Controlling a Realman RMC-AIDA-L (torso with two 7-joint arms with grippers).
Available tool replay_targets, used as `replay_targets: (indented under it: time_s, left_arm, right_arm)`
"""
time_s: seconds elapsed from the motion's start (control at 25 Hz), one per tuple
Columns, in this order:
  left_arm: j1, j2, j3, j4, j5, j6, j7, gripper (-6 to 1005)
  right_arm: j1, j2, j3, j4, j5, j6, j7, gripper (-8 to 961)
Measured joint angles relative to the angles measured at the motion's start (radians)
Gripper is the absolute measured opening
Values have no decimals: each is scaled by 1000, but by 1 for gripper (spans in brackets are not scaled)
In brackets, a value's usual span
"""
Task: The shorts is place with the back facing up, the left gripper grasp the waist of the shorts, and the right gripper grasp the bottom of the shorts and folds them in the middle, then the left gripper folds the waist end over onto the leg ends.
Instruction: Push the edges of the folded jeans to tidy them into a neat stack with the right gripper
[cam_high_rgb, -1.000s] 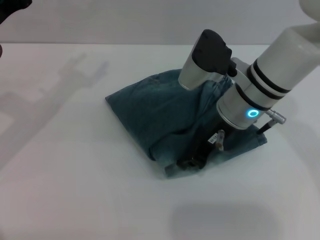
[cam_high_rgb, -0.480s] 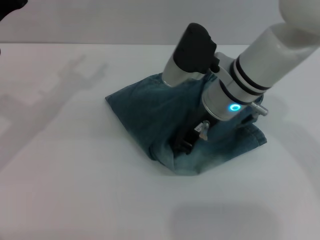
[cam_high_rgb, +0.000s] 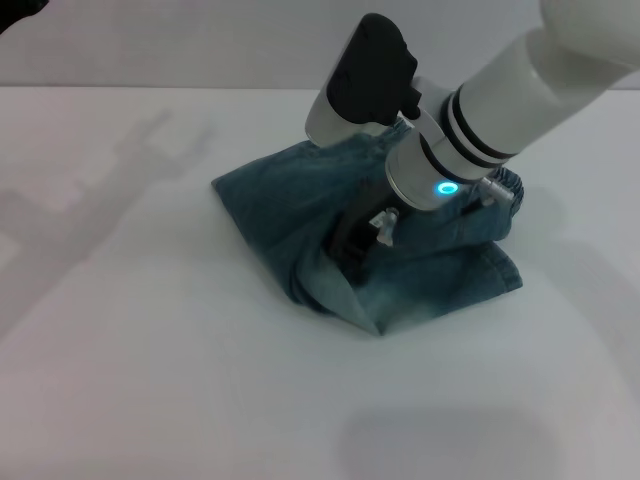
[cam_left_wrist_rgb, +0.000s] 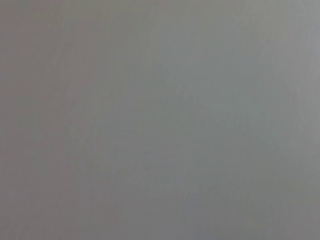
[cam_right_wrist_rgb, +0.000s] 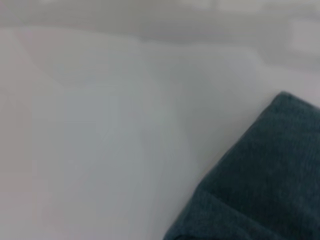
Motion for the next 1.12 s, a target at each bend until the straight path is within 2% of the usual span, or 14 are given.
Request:
replay_targets:
  time_s: [0.44, 0.6, 0.84, 0.96, 1.04, 1.08, 1.12]
  left_arm:
    - [2, 2, 1, 5, 0, 1, 7, 843]
    - [3, 2, 0, 5, 0, 1, 9, 843]
    - [3, 3, -2, 6, 0, 0, 9, 843]
    - [3, 5, -5, 5, 1, -5, 10, 843]
    - [3, 6, -12, 2, 5, -9, 10, 843]
    - [4, 6, -16, 1, 6, -11, 11, 843]
    - [5, 6, -18, 0, 7, -12, 11, 843]
  right_arm:
    - [59, 3, -22, 55, 28, 161, 4, -1]
    - [62, 3, -24, 59, 41, 228, 5, 0]
    - [63, 3, -24, 59, 61, 261, 5, -1]
    - [38, 3, -30, 21, 88, 232, 4, -1]
    - [-9, -1, -55, -64, 116, 179, 3, -1]
    - [-69, -4, -80, -170, 128, 119, 3, -1]
    - [-69, -4, -80, -170, 128, 119, 3, 0]
